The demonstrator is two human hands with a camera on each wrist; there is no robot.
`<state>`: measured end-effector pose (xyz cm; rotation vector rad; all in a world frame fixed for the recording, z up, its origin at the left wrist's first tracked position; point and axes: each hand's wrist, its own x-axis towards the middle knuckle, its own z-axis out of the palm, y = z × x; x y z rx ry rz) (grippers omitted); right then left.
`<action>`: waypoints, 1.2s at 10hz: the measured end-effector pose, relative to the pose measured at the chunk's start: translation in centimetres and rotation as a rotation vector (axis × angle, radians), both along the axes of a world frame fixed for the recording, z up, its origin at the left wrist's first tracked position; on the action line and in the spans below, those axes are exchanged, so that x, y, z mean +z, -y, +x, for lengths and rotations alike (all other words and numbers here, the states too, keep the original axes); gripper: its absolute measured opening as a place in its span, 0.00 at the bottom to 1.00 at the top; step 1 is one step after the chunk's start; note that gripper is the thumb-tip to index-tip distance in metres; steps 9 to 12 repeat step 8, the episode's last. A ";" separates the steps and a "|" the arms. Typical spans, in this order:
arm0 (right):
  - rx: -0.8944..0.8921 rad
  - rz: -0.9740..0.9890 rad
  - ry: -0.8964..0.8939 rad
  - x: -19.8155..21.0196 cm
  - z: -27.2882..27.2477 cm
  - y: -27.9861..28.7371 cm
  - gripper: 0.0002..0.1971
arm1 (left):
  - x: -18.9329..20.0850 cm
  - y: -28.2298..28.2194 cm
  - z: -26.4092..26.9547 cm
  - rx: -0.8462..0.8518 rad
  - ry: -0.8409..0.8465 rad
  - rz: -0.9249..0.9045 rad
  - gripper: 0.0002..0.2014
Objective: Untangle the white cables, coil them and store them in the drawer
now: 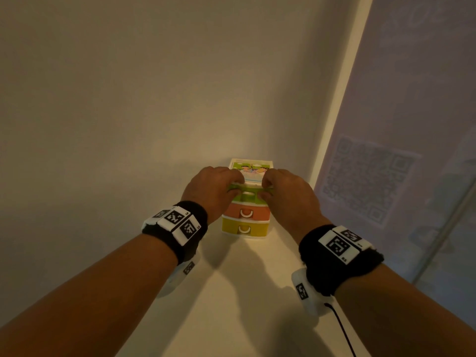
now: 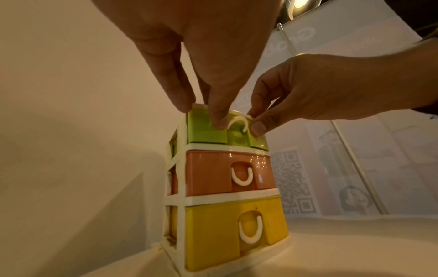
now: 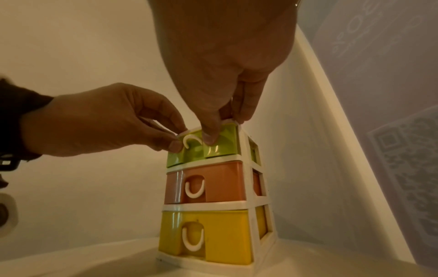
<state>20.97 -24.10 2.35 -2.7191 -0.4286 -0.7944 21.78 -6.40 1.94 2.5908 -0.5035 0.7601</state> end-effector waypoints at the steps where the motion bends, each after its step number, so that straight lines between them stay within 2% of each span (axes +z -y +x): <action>1: 0.000 -0.013 0.031 -0.2 0.0 -0.3 0.06 | 0.1 0.2 0.2 0.020 -0.007 0.012 0.10; 5: 0.004 -0.048 0.011 -0.9 -0.8 -0.8 0.10 | 0.2 0.7 -0.6 0.034 -0.043 0.009 0.10; 7: 0.034 -0.048 -0.079 -1.1 -2.0 -0.6 0.07 | 0.4 -0.2 -1.9 -0.049 -0.164 -0.085 0.15; 8: 0.019 0.003 -0.102 -1.1 -3.1 0.1 0.08 | 0.0 -0.8 -3.1 -0.064 -0.151 -0.109 0.17; 12: 0.019 0.003 -0.102 -1.1 -3.1 0.1 0.08 | 0.0 -0.8 -3.1 -0.064 -0.151 -0.109 0.17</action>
